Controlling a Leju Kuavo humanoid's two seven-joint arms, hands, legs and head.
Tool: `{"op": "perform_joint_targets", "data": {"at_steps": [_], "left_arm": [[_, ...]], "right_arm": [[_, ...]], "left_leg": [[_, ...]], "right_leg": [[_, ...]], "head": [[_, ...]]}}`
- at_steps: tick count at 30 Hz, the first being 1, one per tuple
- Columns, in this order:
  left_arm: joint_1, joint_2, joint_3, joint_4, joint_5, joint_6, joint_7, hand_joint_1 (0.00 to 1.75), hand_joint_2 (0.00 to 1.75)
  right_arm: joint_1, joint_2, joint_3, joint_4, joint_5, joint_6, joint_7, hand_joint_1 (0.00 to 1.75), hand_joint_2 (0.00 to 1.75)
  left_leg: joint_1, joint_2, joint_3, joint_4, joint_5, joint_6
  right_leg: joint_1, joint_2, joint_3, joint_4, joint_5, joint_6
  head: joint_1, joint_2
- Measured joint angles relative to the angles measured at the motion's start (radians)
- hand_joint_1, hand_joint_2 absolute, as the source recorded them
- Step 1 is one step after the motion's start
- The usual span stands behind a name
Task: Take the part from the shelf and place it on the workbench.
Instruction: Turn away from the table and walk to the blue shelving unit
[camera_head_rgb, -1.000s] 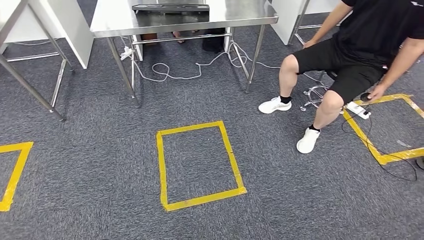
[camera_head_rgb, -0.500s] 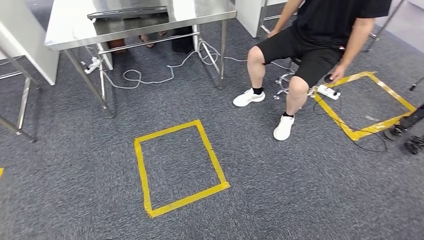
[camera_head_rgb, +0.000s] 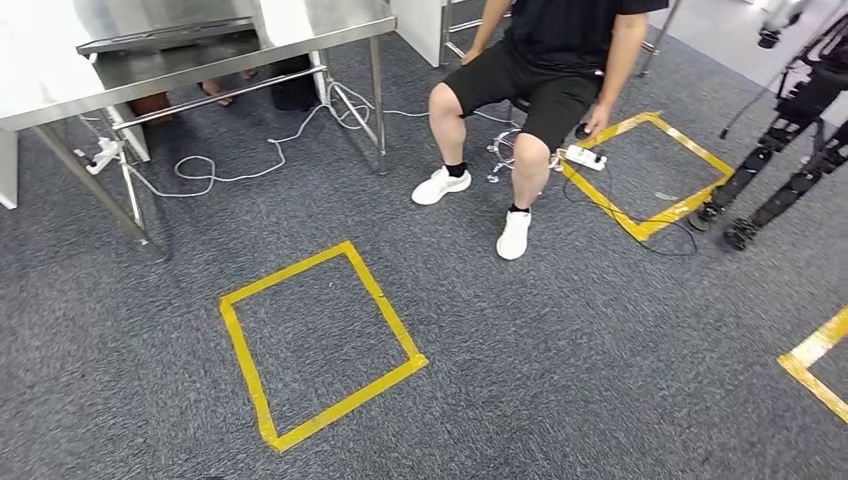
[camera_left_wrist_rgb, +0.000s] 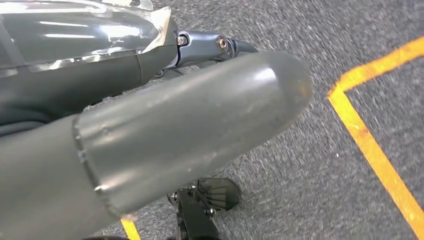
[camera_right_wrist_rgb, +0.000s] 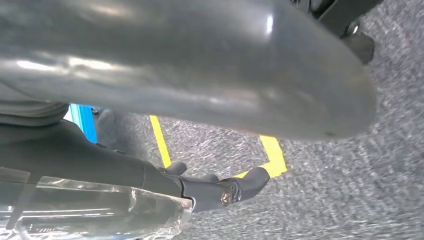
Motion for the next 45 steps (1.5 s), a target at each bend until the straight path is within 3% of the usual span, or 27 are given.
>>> {"op": "perform_joint_targets", "data": {"at_steps": [1,3,6,8,10,11,13,15,17,19,21,22,23,25,27,28,29,31,32,34,36,37,39,40,42,44,45], "left_arm": [[0.000,0.000,0.000,0.000,0.000,0.000,0.000,0.00,0.00],[-0.001,-0.001,0.000,0.000,0.000,0.000,0.000,0.00,0.00],[-0.004,-0.001,0.000,0.000,0.000,0.000,0.000,0.00,0.00],[-0.005,-0.002,0.000,0.000,0.000,0.000,0.000,0.00,0.00],[-0.002,-0.002,0.000,0.000,0.000,0.000,0.000,0.00,0.00],[0.001,-0.002,0.000,0.000,0.000,0.001,0.001,0.00,0.00],[0.005,-0.002,0.000,0.000,0.001,0.001,0.001,0.00,0.00],[0.006,-0.001,0.000,0.000,0.001,0.001,0.001,0.00,0.00],[0.006,0.000,0.000,0.000,0.001,0.001,0.001,0.00,0.00],[0.006,0.002,0.000,0.000,0.002,0.001,0.001,0.00,0.00],[0.005,0.001,0.000,0.000,0.002,0.001,0.002,0.00,0.00],[0.005,0.000,0.000,0.000,0.002,0.001,0.002,0.00,0.00],[0.005,-0.001,0.000,0.000,0.002,0.001,0.002,0.00,0.00],[0.006,-0.001,0.000,0.000,0.002,0.001,0.002,0.00,0.00],[0.007,-0.002,0.000,0.000,0.002,0.001,0.002,0.00,0.00],[0.007,-0.002,0.000,0.000,0.002,0.001,0.002,0.00,0.00],[0.007,-0.002,0.000,0.000,0.002,0.001,0.002,0.00,0.00],[0.007,-0.002,0.000,0.000,0.002,0.000,0.003,0.00,0.00],[0.007,-0.002,0.000,0.000,0.002,0.000,0.004,0.00,0.00],[0.006,-0.001,0.000,0.000,0.001,0.000,0.004,0.00,0.00],[0.003,-0.002,0.000,0.000,-0.001,0.000,0.004,0.00,0.00],[0.001,-0.002,0.000,0.000,-0.002,0.001,0.004,0.00,0.00],[-0.001,-0.002,0.000,0.000,-0.004,0.001,0.004,0.00,0.00],[-0.001,-0.002,0.000,0.000,-0.005,0.001,0.005,0.00,0.00],[0.002,-0.002,0.000,0.000,-0.005,0.001,0.009,0.00,0.00],[0.006,-0.001,0.000,0.000,-0.005,0.001,0.012,0.00,0.00],[0.007,-0.001,0.000,0.000,-0.005,0.001,0.012,0.00,0.00]], "right_arm": [[-0.001,0.000,0.000,0.000,0.000,0.001,0.000,0.00,0.00],[-0.004,0.000,0.000,0.000,0.000,0.003,0.000,0.00,0.00],[-0.004,-0.001,-0.002,0.000,0.000,0.003,0.000,0.00,0.00],[-0.003,-0.002,-0.003,0.000,0.000,0.003,0.000,0.00,0.00],[-0.003,-0.001,-0.003,0.000,0.000,0.004,0.000,0.00,0.00],[-0.004,-0.001,-0.003,0.000,0.000,0.004,-0.001,0.00,0.00],[-0.002,0.000,-0.003,0.000,0.000,0.004,-0.001,0.00,0.00],[0.000,0.000,-0.003,0.000,0.000,0.004,-0.001,0.00,0.00],[0.000,0.003,-0.003,0.000,0.000,0.005,-0.001,0.00,0.00],[-0.002,0.006,-0.003,0.000,0.000,0.005,-0.001,0.00,0.00],[-0.002,0.005,-0.003,0.000,0.000,0.006,-0.001,0.00,0.00],[-0.001,0.004,-0.003,0.000,0.000,0.006,-0.001,0.00,0.00],[0.000,0.003,-0.003,0.000,0.000,0.006,-0.002,0.00,0.00],[-0.002,0.003,-0.004,0.000,0.000,0.006,-0.002,0.00,0.00],[-0.003,0.002,-0.004,0.000,0.000,0.006,-0.002,0.00,0.00],[-0.002,0.002,-0.004,0.000,0.000,0.006,-0.002,0.00,0.00],[-0.001,0.001,-0.004,0.000,0.000,0.006,-0.002,0.00,0.00],[0.000,-0.001,-0.004,0.000,0.002,0.007,-0.002,0.00,0.00],[-0.001,0.000,-0.004,0.000,0.003,0.008,-0.002,0.00,0.00],[-0.003,0.002,-0.004,0.000,0.004,0.009,-0.002,0.00,0.00],[-0.003,0.002,-0.004,0.000,0.005,0.011,-0.002,0.00,0.00],[-0.002,0.003,-0.004,0.000,0.005,0.011,-0.001,0.00,0.00],[-0.002,0.004,-0.004,0.000,0.004,0.012,0.000,0.00,0.00],[-0.002,0.005,-0.004,0.000,0.003,0.013,0.001,0.00,0.00],[-0.002,0.007,-0.005,0.000,0.003,0.015,0.001,0.00,0.00],[0.000,0.008,-0.005,0.000,0.005,0.016,0.002,0.00,0.00],[0.001,0.008,-0.005,0.000,0.006,0.016,0.003,0.00,0.00]], "left_leg": [[-0.001,0.010,0.003,0.002,-0.004,-0.008],[-0.004,0.028,0.010,0.005,-0.010,-0.025],[0.000,0.046,0.018,0.004,-0.014,-0.045],[0.006,0.011,0.004,0.042,-0.049,-0.051],[0.006,-0.041,-0.050,0.164,-0.119,-0.049],[0.005,-0.054,-0.084,0.234,-0.149,-0.046],[0.003,-0.064,-0.123,0.302,-0.158,-0.039],[0.000,-0.076,-0.090,0.222,-0.095,-0.025],[-0.003,-0.127,-0.032,0.094,-0.037,-0.006],[-0.008,-0.159,-0.006,0.035,-0.026,0.003],[-0.011,-0.138,-0.001,0.020,-0.021,0.006],[-0.011,-0.126,0.004,0.009,-0.014,0.009],[-0.009,-0.111,0.009,-0.002,-0.007,0.012],[-0.009,-0.079,0.014,-0.014,-0.001,0.015],[-0.011,-0.046,0.013,-0.014,-0.001,0.015],[-0.011,-0.031,0.013,-0.014,-0.002,0.014],[-0.010,-0.018,0.013,-0.013,-0.004,0.011],[-0.008,0.006,0.018,-0.010,-0.010,0.002],[-0.009,0.016,0.021,-0.008,-0.016,-0.006],[-0.013,0.033,0.028,-0.004,-0.024,-0.022],[-0.012,0.048,0.035,-0.006,-0.028,-0.033],[-0.008,0.042,0.036,-0.002,-0.035,-0.038],[-0.002,0.000,0.015,0.056,-0.079,-0.044],[-0.001,-0.029,-0.013,0.117,-0.116,-0.044],[-0.002,-0.058,-0.081,0.255,-0.175,-0.041],[-0.003,-0.065,-0.108,0.293,-0.163,-0.035],[-0.003,-0.070,-0.094,0.253,-0.129,-0.030]], "right_leg": [[-0.003,-0.023,0.039,-0.068,0.023,0.009],[-0.001,-0.052,0.082,-0.147,0.049,0.004],[0.001,-0.026,0.077,-0.150,0.054,-0.023],[-0.004,-0.006,0.077,-0.152,0.058,-0.040],[0.001,0.014,0.075,-0.152,0.061,-0.057],[0.007,0.026,0.073,-0.152,0.062,-0.063],[0.016,0.052,0.072,-0.151,0.063,-0.067],[0.022,0.079,0.074,-0.151,0.064,-0.068],[0.026,0.103,0.074,-0.149,0.065,-0.066],[0.024,0.124,0.067,-0.149,0.069,-0.058],[0.023,0.143,0.056,-0.152,0.077,-0.045],[0.025,0.135,0.048,-0.146,0.074,-0.041],[0.027,0.114,0.034,-0.125,0.063,-0.040],[0.026,0.055,-0.020,-0.022,0.013,-0.043],[0.020,0.032,-0.080,0.097,-0.032,-0.038],[0.015,0.027,-0.090,0.120,-0.035,-0.030],[0.011,0.022,-0.078,0.102,-0.023,-0.018],[0.001,-0.009,-0.002,-0.030,0.025,0.004],[0.001,-0.031,0.037,-0.095,0.046,0.007],[0.006,-0.053,0.073,-0.157,0.064,-0.004],[0.010,-0.033,0.070,-0.155,0.066,-0.024],[0.007,-0.022,0.070,-0.156,0.067,-0.031],[0.002,-0.002,0.070,-0.159,0.071,-0.048],[0.003,0.008,0.070,-0.159,0.071,-0.055],[0.011,0.031,0.068,-0.158,0.073,-0.064],[0.018,0.059,0.068,-0.157,0.074,-0.066],[0.020,0.073,0.070,-0.157,0.074,-0.066]], "head": [[0.001,0.000],[0.001,0.000],[-0.001,0.000],[-0.004,0.000],[-0.008,0.000],[-0.009,0.000],[-0.009,0.000],[-0.009,0.000],[-0.008,0.000],[-0.007,0.000],[-0.007,0.000],[-0.007,0.000],[-0.005,0.000],[-0.002,0.000],[0.001,0.000],[0.000,0.000],[0.001,0.000],[0.001,0.000],[0.002,0.000],[0.000,0.000],[-0.003,0.000],[-0.004,0.000],[-0.007,0.000],[-0.009,0.000],[-0.009,0.000],[-0.009,0.000],[-0.009,0.000]]}}
